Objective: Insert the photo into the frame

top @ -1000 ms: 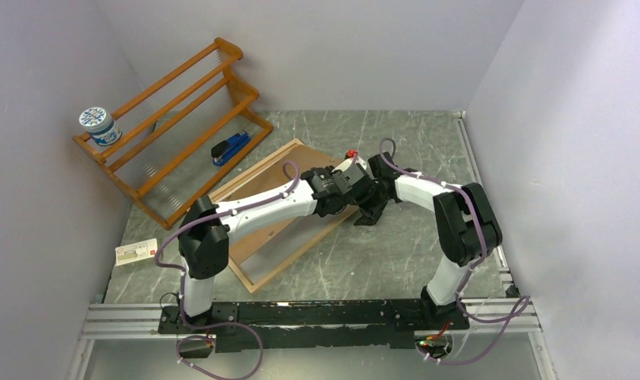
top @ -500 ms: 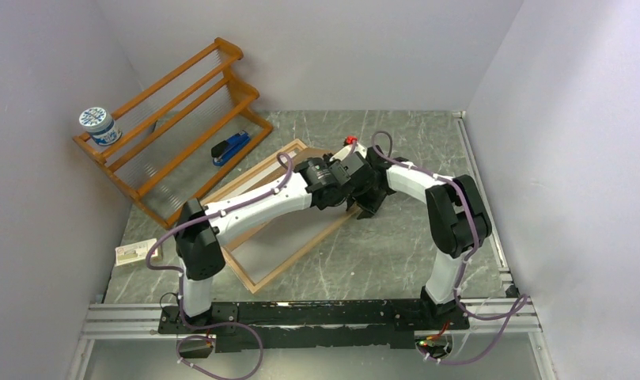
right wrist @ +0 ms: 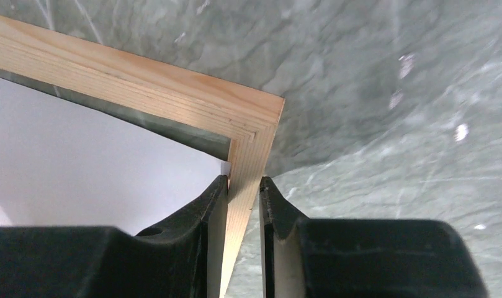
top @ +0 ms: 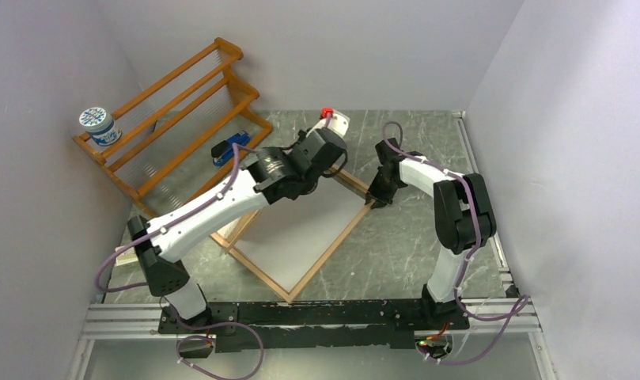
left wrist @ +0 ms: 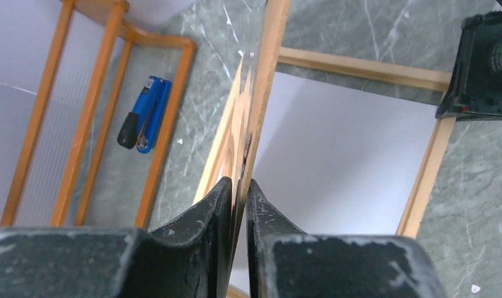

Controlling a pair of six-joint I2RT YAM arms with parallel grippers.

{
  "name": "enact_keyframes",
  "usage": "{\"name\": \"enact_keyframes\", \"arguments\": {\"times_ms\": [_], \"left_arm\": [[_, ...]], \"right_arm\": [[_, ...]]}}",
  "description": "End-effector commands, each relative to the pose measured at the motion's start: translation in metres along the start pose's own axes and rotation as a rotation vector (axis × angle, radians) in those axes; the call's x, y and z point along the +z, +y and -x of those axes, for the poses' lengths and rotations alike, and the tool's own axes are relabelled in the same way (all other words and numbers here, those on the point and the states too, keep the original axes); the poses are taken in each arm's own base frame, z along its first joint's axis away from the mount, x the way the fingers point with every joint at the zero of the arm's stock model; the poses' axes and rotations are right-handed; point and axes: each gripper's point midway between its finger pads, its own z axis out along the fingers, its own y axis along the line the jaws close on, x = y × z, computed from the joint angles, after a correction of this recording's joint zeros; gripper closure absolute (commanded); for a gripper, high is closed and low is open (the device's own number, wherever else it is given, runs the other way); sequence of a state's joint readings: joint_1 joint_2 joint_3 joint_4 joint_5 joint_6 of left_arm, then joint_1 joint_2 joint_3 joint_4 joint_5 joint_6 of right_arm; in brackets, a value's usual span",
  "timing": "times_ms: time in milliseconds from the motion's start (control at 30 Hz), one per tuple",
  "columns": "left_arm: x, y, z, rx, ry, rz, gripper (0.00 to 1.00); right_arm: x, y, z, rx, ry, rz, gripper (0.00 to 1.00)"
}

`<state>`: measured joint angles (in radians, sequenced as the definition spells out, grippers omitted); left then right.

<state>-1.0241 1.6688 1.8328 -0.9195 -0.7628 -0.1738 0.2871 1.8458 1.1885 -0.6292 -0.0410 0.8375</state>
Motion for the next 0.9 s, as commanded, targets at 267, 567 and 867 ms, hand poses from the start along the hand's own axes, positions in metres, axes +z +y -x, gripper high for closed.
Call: {"name": "enact_keyframes", "arguments": {"times_ms": [267, 567, 867], "left_arm": [[-0.040, 0.088, 0.075, -0.141, -0.210, 0.138, 0.98], [-0.056, 0.126, 0.088, -0.084, -0.267, 0.252, 0.97], [-0.061, 0.149, 0.079, -0.035, -0.259, 0.337, 0.98]], "right_arm": [[-0.030, -0.003, 0.034, -0.121, -0.063, 0.030, 0.44], [-0.018, -0.001, -0.025, -0.085, 0.044, -0.014, 0.42], [-0.018, -0.005, -0.044, -0.078, 0.056, -0.070, 0.63]]}}
